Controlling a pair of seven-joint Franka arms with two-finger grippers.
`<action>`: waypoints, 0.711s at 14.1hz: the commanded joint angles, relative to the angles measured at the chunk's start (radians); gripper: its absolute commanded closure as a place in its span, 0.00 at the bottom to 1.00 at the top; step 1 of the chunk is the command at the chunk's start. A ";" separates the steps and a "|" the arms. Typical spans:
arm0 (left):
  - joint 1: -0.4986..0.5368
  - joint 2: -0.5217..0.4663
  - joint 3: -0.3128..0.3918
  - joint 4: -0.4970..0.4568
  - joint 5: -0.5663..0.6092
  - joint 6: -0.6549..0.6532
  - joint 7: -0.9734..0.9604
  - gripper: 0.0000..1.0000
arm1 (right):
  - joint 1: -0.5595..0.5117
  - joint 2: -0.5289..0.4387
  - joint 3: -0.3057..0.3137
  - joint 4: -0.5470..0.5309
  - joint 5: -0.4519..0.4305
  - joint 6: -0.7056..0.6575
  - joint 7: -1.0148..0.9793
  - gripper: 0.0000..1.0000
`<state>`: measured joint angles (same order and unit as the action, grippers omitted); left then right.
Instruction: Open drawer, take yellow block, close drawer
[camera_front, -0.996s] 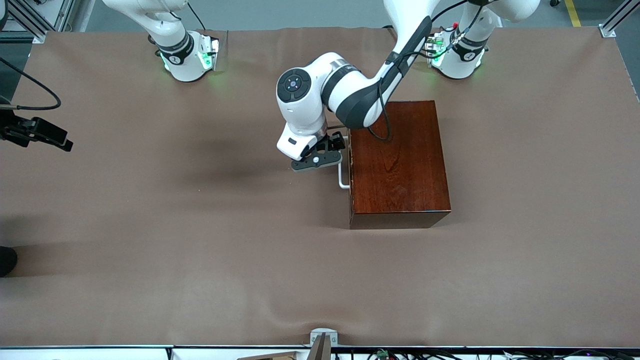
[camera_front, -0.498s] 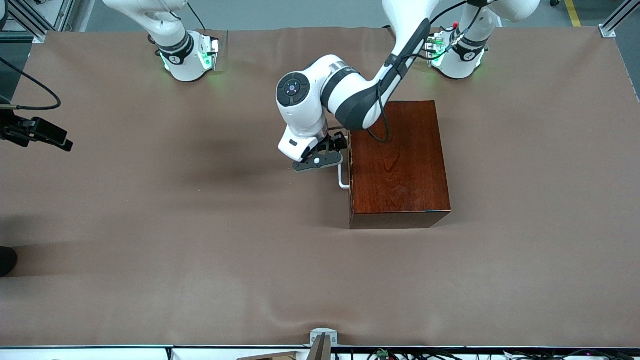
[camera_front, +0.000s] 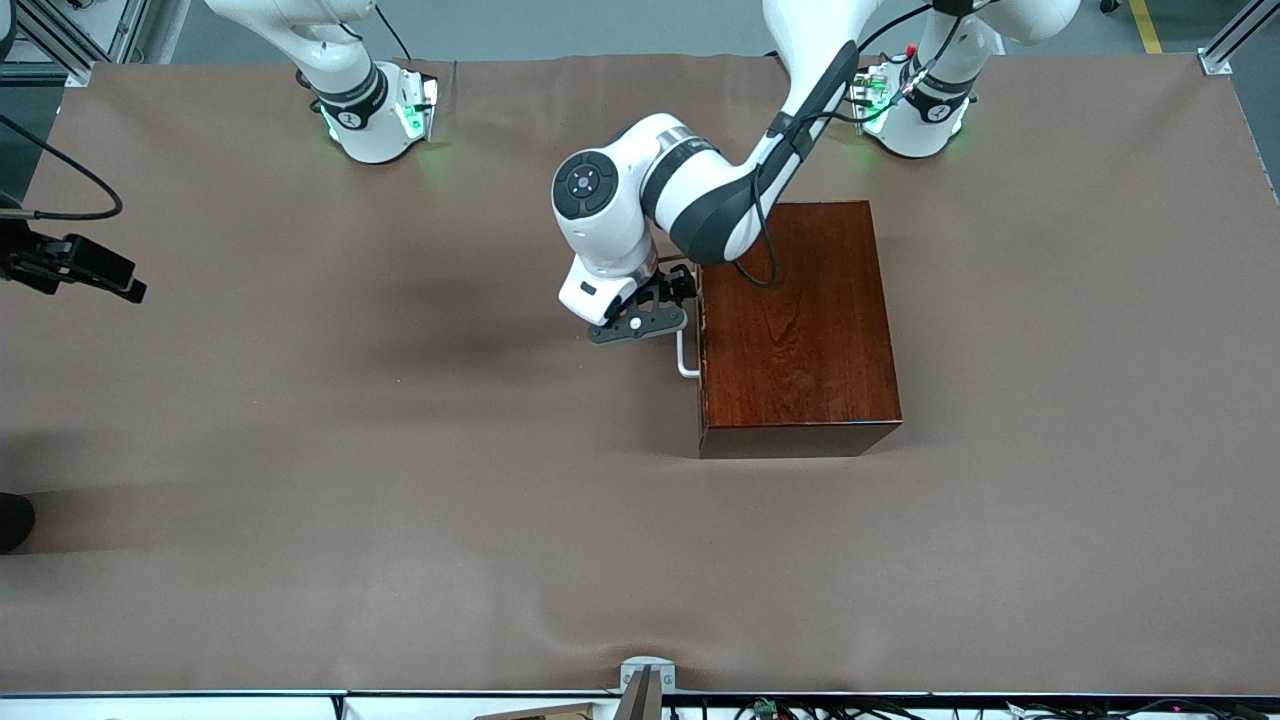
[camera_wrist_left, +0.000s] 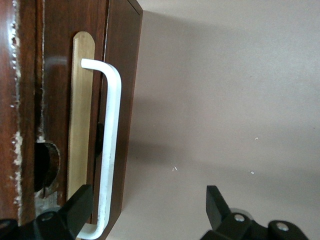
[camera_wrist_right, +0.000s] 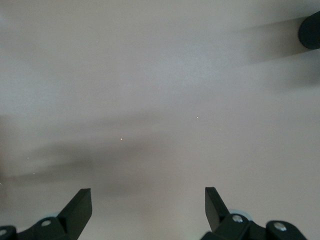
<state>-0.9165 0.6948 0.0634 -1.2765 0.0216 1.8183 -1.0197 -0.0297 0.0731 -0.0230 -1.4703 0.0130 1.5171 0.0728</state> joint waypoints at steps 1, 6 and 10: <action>-0.013 0.025 0.015 0.025 0.023 -0.019 0.013 0.00 | 0.008 -0.010 -0.002 -0.001 -0.011 -0.002 0.004 0.00; -0.012 0.028 0.010 0.022 0.084 -0.039 0.024 0.00 | 0.008 -0.010 -0.002 -0.001 -0.011 -0.002 0.004 0.00; -0.013 0.054 0.010 0.022 0.083 -0.040 0.026 0.00 | 0.008 -0.010 -0.002 -0.001 -0.011 -0.002 0.004 0.00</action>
<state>-0.9174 0.7182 0.0637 -1.2783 0.0878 1.7935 -1.0059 -0.0294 0.0731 -0.0229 -1.4703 0.0130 1.5171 0.0728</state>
